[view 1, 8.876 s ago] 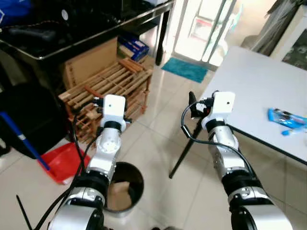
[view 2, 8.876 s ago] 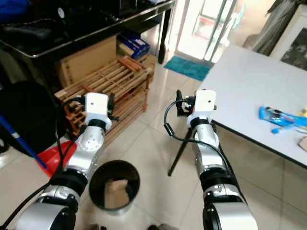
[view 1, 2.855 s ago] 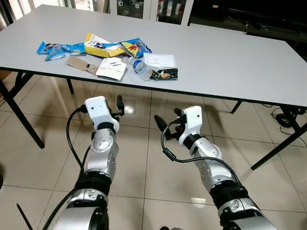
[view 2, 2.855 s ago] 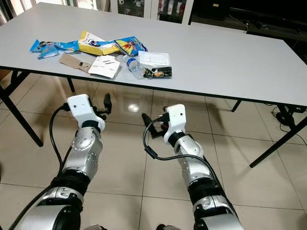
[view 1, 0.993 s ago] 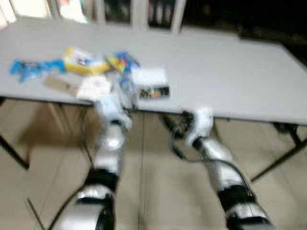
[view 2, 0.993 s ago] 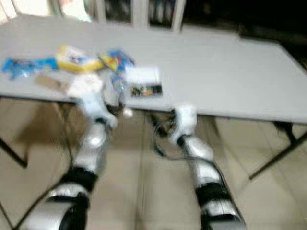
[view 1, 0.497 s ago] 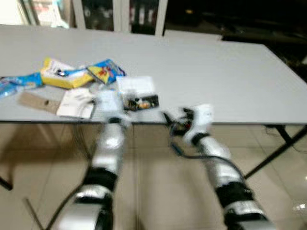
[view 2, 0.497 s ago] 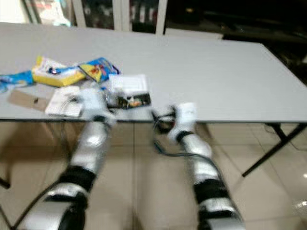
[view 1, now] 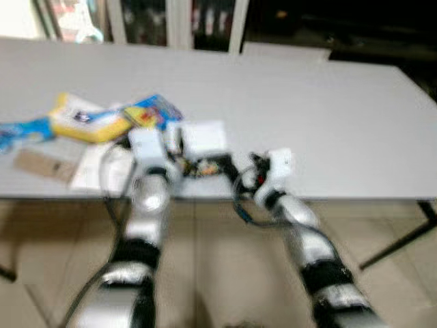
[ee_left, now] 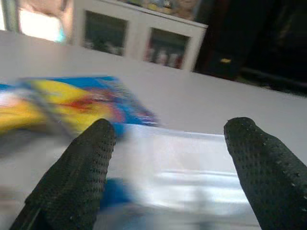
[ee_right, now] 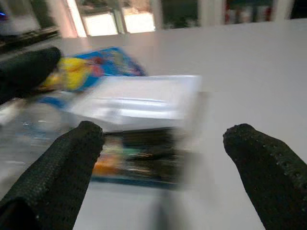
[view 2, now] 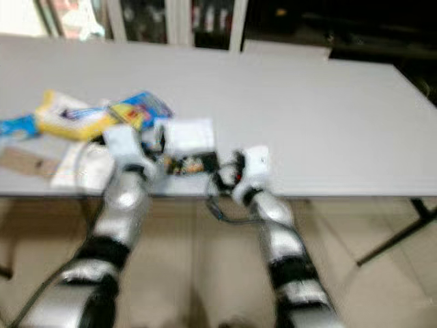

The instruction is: Picking trash to rubbish bin

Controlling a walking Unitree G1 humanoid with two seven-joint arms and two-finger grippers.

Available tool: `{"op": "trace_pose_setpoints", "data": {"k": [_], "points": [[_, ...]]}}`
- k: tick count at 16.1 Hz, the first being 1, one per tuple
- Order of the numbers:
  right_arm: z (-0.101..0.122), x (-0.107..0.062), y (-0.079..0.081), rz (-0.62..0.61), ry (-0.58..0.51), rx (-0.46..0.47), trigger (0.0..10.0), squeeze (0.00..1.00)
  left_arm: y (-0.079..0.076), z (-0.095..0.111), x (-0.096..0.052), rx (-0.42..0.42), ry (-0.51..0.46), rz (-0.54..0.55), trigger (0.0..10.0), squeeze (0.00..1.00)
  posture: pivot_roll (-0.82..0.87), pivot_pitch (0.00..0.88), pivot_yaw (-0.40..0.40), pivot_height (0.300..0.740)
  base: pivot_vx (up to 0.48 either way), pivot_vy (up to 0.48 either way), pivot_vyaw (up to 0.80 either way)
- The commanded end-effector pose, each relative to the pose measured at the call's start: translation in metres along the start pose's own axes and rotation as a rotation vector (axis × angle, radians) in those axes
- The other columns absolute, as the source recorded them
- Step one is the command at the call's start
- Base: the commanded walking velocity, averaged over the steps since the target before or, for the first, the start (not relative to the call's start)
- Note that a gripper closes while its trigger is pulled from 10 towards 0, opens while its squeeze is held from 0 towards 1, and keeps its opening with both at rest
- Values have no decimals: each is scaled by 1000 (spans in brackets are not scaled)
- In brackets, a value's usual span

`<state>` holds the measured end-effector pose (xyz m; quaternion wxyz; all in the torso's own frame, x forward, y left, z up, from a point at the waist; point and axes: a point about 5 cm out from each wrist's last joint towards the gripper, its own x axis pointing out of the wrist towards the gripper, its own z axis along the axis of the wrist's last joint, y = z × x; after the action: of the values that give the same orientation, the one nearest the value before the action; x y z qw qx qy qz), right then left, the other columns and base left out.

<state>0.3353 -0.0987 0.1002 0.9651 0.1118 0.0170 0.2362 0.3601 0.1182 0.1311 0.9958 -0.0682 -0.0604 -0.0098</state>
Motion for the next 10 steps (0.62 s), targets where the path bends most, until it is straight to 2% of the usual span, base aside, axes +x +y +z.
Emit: {"op": "trace_pose_setpoints", "data": {"k": [1,6,8,10], "points": [[5,2,2,8,-23,1,10000,0,-2,15,5,11,-63,-31,10000,0,-48,65,-108,740,0,0,0],[4,2,3,9,-24,3,10000,0,-6,25,8,20,-90,-55,10000,0,-49,64,-105,740,0,0,0],[4,2,3,11,-24,4,10000,0,-7,36,12,-47,-106,-25,10000,0,-49,67,-106,740,0,0,0],[4,2,3,12,-24,3,10000,0,-7,52,17,-158,-112,69,10000,0,-44,67,-106,740,0,0,0]]}}
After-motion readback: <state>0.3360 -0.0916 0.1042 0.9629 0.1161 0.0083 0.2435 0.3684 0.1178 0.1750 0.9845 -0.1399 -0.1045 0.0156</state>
